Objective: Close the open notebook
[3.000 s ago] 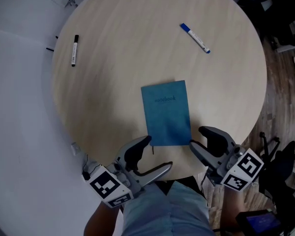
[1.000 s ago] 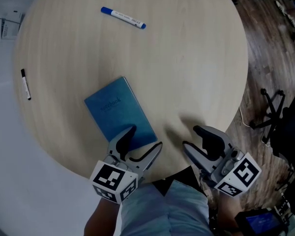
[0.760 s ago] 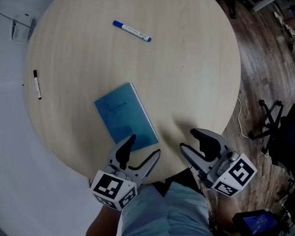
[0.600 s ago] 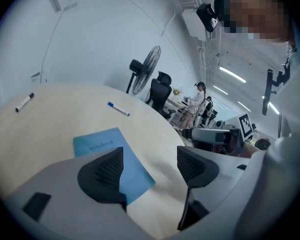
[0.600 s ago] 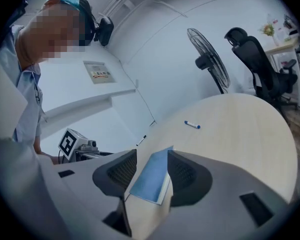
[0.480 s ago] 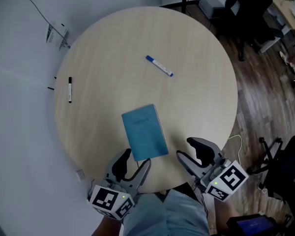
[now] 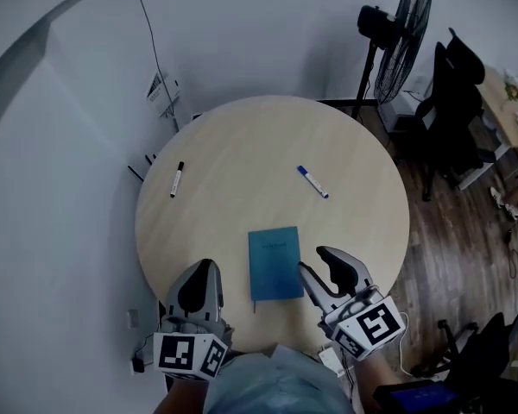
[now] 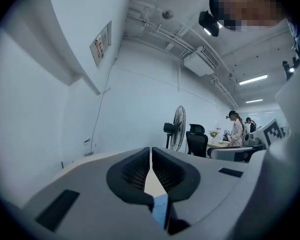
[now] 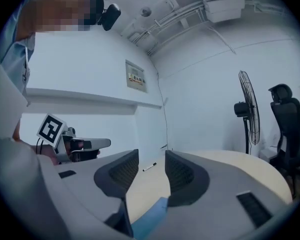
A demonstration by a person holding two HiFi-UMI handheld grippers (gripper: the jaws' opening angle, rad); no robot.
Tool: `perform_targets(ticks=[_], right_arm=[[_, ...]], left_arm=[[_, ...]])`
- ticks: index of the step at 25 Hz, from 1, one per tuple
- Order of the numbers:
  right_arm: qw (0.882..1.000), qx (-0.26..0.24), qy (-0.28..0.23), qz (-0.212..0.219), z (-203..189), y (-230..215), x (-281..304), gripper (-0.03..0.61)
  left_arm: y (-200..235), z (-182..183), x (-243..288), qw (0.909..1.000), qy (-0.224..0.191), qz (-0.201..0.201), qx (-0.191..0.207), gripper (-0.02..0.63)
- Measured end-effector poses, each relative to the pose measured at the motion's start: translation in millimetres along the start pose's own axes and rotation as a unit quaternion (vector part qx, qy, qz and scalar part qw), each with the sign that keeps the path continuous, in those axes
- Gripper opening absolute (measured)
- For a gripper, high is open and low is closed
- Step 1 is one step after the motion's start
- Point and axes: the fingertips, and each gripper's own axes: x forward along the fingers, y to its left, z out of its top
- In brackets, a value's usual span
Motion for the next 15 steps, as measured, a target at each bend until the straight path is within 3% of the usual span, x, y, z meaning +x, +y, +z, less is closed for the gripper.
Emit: perform_targets(ticks=[4,8,15], right_arm=[[0.999,-0.031,-0.013,-0.015,8,35,2,0.081],[0.995,-0.077,-0.041,-0.037,29,68,10,0.066],[0.988,-0.107,-0.056,-0.098,31,97,25,0.061]], left_arm=[[10,9,-23,0.9994,-0.020,0.006,0.026,0.026],[24,28,-43,0.9964,-0.056,0.019,0.061,0.025],[58,47,-69,0.9936,-0.084,0.017,0.074,0.025]])
